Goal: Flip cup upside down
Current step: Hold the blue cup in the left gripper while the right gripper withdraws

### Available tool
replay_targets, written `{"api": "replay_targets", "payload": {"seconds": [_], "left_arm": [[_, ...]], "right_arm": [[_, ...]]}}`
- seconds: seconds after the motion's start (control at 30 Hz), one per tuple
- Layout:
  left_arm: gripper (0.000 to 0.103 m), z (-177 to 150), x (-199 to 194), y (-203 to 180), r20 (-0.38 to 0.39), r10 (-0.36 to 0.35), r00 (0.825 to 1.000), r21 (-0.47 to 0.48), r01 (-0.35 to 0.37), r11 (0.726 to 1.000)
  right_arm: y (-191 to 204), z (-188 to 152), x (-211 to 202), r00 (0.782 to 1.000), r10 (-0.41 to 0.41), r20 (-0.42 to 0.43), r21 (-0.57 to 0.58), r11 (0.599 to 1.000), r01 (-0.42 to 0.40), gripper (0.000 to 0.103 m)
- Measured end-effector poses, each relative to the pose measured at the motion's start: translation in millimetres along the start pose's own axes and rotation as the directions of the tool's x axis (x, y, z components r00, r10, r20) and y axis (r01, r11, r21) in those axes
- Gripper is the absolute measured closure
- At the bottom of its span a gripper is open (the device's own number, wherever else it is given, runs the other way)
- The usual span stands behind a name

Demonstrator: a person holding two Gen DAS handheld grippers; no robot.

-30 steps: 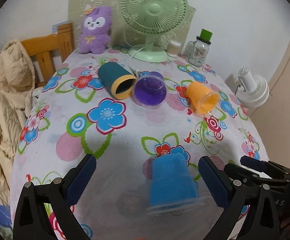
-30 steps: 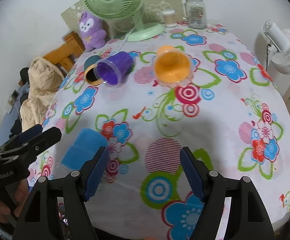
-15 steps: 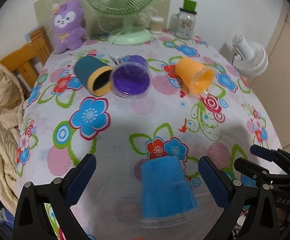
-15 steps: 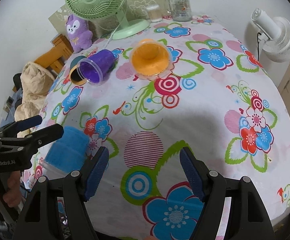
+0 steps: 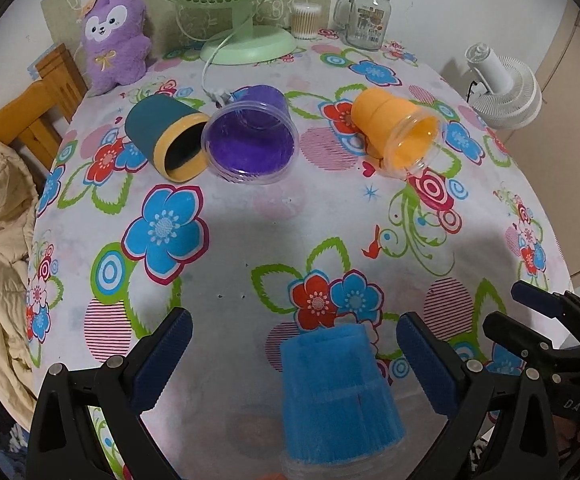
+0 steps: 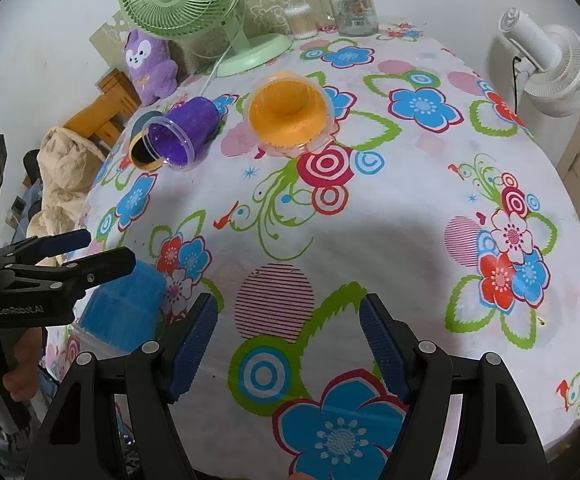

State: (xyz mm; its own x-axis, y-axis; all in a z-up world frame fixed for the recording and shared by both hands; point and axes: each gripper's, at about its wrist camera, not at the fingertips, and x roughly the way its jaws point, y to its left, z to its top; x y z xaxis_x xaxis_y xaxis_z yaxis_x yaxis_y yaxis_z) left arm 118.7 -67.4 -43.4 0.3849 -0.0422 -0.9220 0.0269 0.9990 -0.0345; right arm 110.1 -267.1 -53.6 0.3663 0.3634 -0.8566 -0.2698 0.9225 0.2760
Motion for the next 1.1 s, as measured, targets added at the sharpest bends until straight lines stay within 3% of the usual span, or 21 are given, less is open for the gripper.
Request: {"api": "replay_targets", "payload": {"seconds": [0.53,0.9,1.1], "left_arm": [[0.000,2.3,20.3,-11.1,-0.066,0.016,0.998,0.043,-0.013,0.999],[0.000,5.3,30.2,-7.4,-0.093,0.014,0.996,0.021,-0.012,1.000],[0.012,4.2,34.9,-9.3,-0.127,-0.012,0.992,0.028,0.016,0.999]], "right_arm": [[-7.9,-0.7,3.1,1.000,0.002,-0.009,0.018,1.000,-0.002,0.027],[-11.6,-0.6,5.1,1.000,0.001,-0.013,0.028,1.000,0.000,0.027],[-11.7,-0.5,6.3,1.000,0.002,-0.014,0.027,1.000,-0.001,0.027]]}}
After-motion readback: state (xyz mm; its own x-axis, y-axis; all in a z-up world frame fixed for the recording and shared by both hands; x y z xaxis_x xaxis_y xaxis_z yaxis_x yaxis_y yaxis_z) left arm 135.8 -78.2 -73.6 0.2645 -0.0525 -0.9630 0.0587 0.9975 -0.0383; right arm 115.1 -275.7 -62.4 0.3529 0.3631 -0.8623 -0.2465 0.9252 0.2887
